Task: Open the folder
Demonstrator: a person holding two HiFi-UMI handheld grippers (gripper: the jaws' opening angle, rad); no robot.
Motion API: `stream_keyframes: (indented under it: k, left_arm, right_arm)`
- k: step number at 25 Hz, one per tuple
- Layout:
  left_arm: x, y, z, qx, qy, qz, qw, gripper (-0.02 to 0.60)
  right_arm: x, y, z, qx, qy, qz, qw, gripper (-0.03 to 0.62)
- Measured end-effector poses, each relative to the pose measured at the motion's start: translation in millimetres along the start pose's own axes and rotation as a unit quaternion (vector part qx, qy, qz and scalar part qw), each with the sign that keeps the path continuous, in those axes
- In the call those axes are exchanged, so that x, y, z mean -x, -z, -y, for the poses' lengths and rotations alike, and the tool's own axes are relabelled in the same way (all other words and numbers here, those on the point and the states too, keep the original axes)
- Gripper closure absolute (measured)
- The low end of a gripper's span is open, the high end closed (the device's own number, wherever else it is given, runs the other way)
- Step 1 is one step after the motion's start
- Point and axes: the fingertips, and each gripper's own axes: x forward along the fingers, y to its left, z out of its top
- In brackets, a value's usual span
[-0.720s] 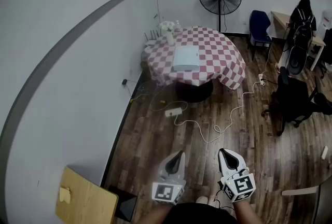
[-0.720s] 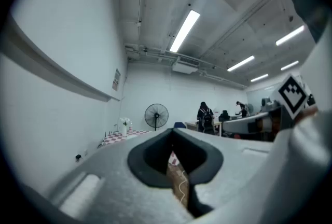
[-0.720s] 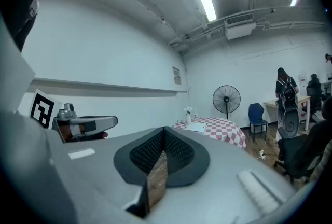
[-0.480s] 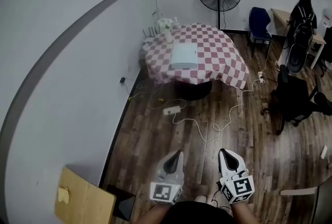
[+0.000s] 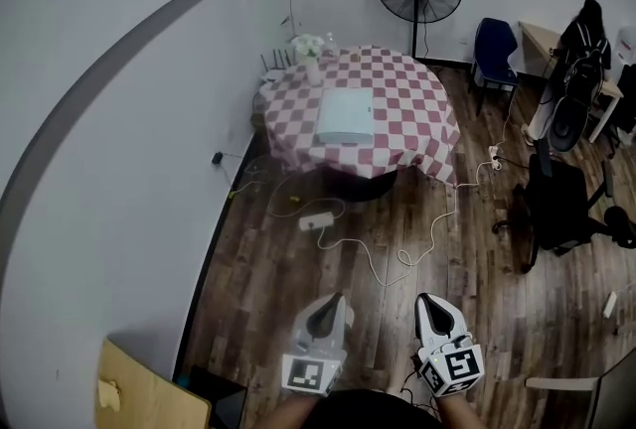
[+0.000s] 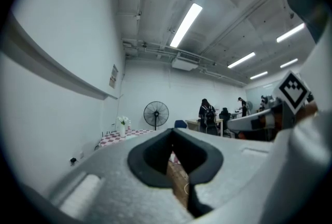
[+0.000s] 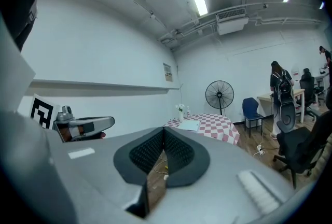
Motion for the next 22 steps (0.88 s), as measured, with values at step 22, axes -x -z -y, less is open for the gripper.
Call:
stream_keyframes:
  k: [22]
  left_arm:
    - [-262, 3, -248, 0.027, 0.044, -0.022, 0.9984, 0.577]
  right_arm:
    - [-340, -52, 76, 0.007, 0.037, -0.04, 0.999, 0.591]
